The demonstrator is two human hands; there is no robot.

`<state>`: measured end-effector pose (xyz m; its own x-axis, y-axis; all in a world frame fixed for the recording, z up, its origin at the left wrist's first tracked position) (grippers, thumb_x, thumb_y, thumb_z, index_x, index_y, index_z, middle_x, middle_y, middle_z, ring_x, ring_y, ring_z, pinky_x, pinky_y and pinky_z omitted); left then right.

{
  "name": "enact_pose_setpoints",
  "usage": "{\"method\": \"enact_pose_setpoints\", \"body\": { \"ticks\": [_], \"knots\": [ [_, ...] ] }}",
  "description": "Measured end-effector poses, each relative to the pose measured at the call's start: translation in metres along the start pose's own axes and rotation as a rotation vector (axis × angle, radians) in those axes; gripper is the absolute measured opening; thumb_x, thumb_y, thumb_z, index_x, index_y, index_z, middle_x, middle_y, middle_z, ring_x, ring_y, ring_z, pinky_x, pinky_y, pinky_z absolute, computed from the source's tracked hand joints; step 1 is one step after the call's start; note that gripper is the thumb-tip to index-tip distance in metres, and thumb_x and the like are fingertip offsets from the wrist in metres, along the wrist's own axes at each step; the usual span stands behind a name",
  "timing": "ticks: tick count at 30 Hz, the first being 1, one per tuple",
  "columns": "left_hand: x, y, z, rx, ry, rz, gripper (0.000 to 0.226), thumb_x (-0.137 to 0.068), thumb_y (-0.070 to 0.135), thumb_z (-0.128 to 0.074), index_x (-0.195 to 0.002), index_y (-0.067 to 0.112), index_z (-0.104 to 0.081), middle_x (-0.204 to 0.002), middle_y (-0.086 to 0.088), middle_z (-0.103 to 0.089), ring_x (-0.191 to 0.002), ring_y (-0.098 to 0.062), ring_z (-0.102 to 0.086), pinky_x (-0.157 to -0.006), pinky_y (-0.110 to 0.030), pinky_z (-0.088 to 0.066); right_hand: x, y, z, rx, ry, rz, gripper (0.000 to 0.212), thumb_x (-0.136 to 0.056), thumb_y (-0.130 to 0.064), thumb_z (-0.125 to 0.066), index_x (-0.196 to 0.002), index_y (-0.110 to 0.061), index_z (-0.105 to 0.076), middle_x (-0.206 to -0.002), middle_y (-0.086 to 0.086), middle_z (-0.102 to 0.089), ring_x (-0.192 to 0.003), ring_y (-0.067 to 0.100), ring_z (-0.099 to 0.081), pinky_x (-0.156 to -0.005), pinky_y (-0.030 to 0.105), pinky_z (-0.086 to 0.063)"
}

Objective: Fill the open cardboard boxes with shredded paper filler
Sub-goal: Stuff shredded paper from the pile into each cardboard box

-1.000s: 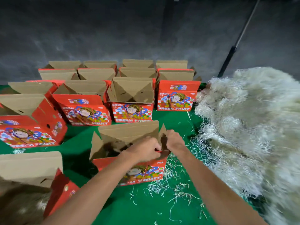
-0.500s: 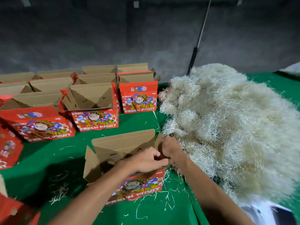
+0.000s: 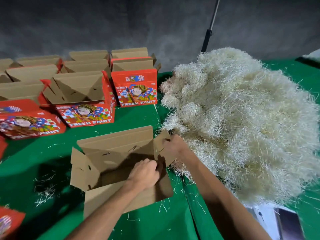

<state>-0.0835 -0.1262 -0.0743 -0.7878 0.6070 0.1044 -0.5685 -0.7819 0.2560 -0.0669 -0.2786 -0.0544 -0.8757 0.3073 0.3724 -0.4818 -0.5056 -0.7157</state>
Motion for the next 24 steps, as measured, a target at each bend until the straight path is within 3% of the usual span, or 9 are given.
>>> {"method": "enact_pose_setpoints", "body": {
  "ticks": [3,6,9,12,15,18,21,24],
  "knots": [
    [-0.004,0.005,0.005,-0.108,0.058,-0.066,0.045,-0.097,0.042,-0.033,-0.088,0.016,-0.069,-0.091,-0.008,-0.074,-0.083,-0.03,-0.07,-0.077,-0.039,-0.053,0.0,-0.002,0.002,-0.026,-0.151,0.032,0.028,-0.1,-0.031,-0.049,-0.097,-0.005,-0.059,-0.085,0.001,-0.059,-0.078,0.017,-0.058,-0.058,0.021,-0.043],
    [-0.011,0.013,0.02,-0.177,0.154,-0.144,0.032,-0.098,0.029,-0.042,-0.08,0.021,-0.067,-0.076,0.003,-0.073,-0.067,-0.019,-0.069,-0.067,-0.038,-0.058,-0.004,-0.009,0.013,-0.076,-0.272,0.082,0.029,-0.102,-0.039,-0.044,-0.099,-0.014,-0.057,-0.088,-0.003,-0.062,-0.073,0.007,-0.06,-0.059,0.02,-0.047],
    [-0.024,0.017,0.051,0.017,0.343,-0.091,0.042,-0.102,0.036,-0.04,-0.072,0.023,-0.065,-0.059,0.016,-0.059,-0.042,-0.005,-0.052,-0.048,-0.025,-0.053,-0.035,-0.011,0.048,0.099,-0.091,0.163,0.04,-0.104,-0.047,-0.04,-0.1,-0.012,-0.06,-0.086,0.003,-0.065,-0.07,0.014,-0.061,-0.064,0.029,-0.052],
    [-0.053,0.029,0.083,0.222,0.491,-0.147,0.042,-0.103,0.035,-0.039,-0.075,0.021,-0.067,-0.061,0.02,-0.053,-0.04,0.0,-0.043,-0.037,-0.015,-0.039,-0.076,0.0,0.082,0.494,0.149,0.176,0.02,-0.101,-0.026,-0.056,-0.116,-0.013,-0.055,-0.1,0.008,-0.065,-0.083,0.021,-0.067,-0.074,0.036,-0.061],
    [-0.09,0.052,0.105,0.213,0.539,-0.277,0.028,-0.102,0.026,-0.046,-0.082,0.018,-0.064,-0.071,0.018,-0.047,-0.055,-0.003,-0.046,-0.047,-0.016,-0.043,-0.122,0.023,0.1,0.751,0.182,0.077,0.06,-0.097,-0.025,-0.063,-0.148,-0.02,-0.031,-0.139,0.017,-0.045,-0.118,0.031,-0.057,-0.094,0.046,-0.056],
    [-0.138,0.061,0.101,0.242,0.419,-0.254,0.011,-0.1,0.027,-0.05,-0.091,0.023,-0.057,-0.084,0.016,-0.048,-0.073,-0.003,-0.049,-0.063,-0.017,-0.045,-0.168,0.041,0.118,0.829,0.232,0.023,0.087,-0.093,-0.048,-0.061,-0.157,-0.023,-0.008,-0.162,0.022,-0.01,-0.144,0.041,-0.028,-0.114,0.055,-0.035],
    [-0.18,0.059,0.083,0.216,0.289,-0.156,0.018,-0.099,0.032,-0.049,-0.113,0.022,-0.053,-0.105,0.009,-0.055,-0.09,-0.007,-0.055,-0.082,-0.028,-0.053,-0.204,0.059,0.126,0.924,0.23,-0.033,0.108,-0.087,-0.064,-0.059,-0.157,-0.024,0.013,-0.163,0.023,0.013,-0.149,0.046,-0.008,-0.119,0.055,-0.021],
    [-0.202,0.053,0.071,0.224,0.252,-0.086,0.03,-0.1,0.036,-0.049,-0.126,0.02,-0.05,-0.114,0.005,-0.058,-0.097,-0.009,-0.058,-0.091,-0.03,-0.052,-0.229,0.076,0.128,0.863,0.185,-0.08,0.106,-0.088,-0.049,-0.069,-0.159,-0.026,0.008,-0.164,0.022,0.005,-0.144,0.047,-0.024,-0.113,0.058,-0.034]
  ]
}}
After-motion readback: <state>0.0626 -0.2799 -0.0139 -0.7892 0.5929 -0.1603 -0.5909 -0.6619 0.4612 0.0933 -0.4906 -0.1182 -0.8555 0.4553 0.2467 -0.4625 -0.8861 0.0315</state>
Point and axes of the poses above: each hand's wrist, its own x-axis away from the middle knuckle, its own z-axis out of the back of the hand, y = z × x, the point moved 7 cm from there along -x, towards the middle knuckle
